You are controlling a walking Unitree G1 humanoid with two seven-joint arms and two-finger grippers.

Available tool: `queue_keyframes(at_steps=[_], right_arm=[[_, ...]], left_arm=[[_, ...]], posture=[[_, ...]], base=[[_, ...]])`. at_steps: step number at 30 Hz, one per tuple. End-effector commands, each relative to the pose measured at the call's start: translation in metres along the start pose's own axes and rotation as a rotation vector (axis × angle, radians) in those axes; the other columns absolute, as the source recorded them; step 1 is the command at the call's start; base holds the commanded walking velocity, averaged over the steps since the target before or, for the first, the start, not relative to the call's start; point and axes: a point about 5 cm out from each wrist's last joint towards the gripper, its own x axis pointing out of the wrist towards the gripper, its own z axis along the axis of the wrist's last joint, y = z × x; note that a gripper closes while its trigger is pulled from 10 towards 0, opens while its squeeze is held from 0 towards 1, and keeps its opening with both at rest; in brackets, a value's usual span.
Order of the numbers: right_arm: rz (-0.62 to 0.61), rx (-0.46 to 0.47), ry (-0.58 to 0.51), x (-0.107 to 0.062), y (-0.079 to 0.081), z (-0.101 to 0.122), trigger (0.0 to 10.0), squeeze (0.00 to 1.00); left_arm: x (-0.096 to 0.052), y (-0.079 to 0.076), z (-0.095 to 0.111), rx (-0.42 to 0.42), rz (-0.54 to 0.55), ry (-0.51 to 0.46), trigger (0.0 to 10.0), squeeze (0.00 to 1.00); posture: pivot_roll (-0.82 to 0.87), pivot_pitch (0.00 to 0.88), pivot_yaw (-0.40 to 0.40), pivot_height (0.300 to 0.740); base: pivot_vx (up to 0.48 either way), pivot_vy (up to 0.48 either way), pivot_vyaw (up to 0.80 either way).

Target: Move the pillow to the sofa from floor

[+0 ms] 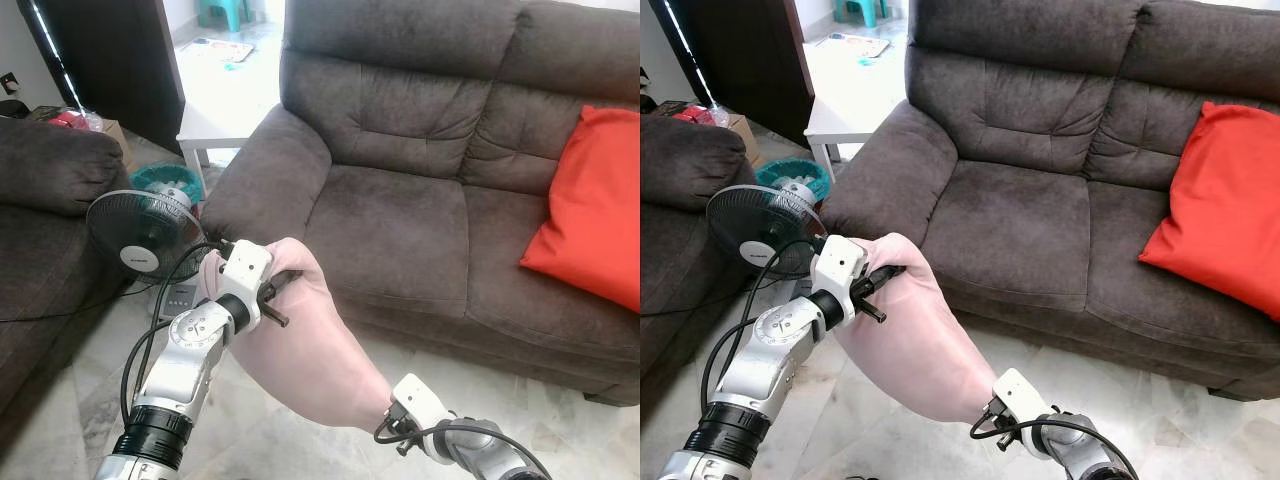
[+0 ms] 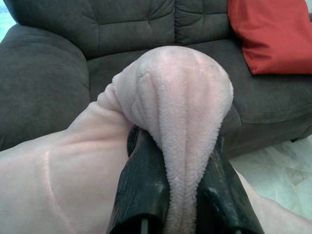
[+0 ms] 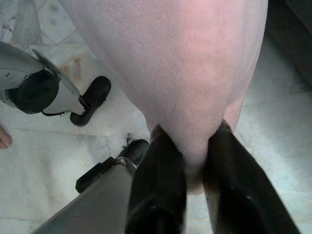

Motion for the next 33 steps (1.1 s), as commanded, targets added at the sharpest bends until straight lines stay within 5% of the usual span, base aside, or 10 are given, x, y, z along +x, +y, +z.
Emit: queue_keyframes(at_steps=[1,12,23,25,26,33], right_arm=[[-0.016,0.010,-0.003,-0.003,-0.003,-0.004,0.0,0.00],[-0.199,0.096,-0.124,-0.014,-0.029,0.013,0.0,0.00],[-0.460,0.293,-0.621,-0.050,-0.044,0.063,0.0,0.00],[-0.509,0.347,-0.721,-0.057,-0.039,0.071,9.1,0.00],[-0.551,0.335,-0.735,-0.060,-0.037,0.071,10.0,0.00],[-0.622,0.425,-0.865,-0.073,-0.030,0.080,10.0,0.00]], left_arm=[[0.002,0.003,0.029,0.037,0.008,-0.132,10.0,0.00],[-0.006,0.000,-0.002,0.042,0.021,-0.013,10.0,0.00],[-0.034,0.030,-0.018,0.039,0.466,-0.056,10.0,0.00],[-0.035,0.028,-0.017,0.099,0.481,-0.070,10.0,0.00],[-0.034,0.026,-0.017,0.101,0.490,-0.078,10.0,0.00],[-0.033,0.017,-0.010,0.124,0.514,-0.127,10.0,0.00]], posture=[[0.13,0.056,-0.069,0.740],[0.13,0.057,-0.066,0.740],[0.11,0.044,-0.072,0.740],[0.11,0.036,-0.076,0.740],[0.12,0.032,-0.076,0.740],[0.11,0.009,-0.071,0.740]], base=[[0.000,0.000,0.00],[0.000,0.000,0.00],[0.000,0.000,0.00],[0.000,0.000,0.00],[0.000,0.000,0.00],[0.000,0.000,0.00]])
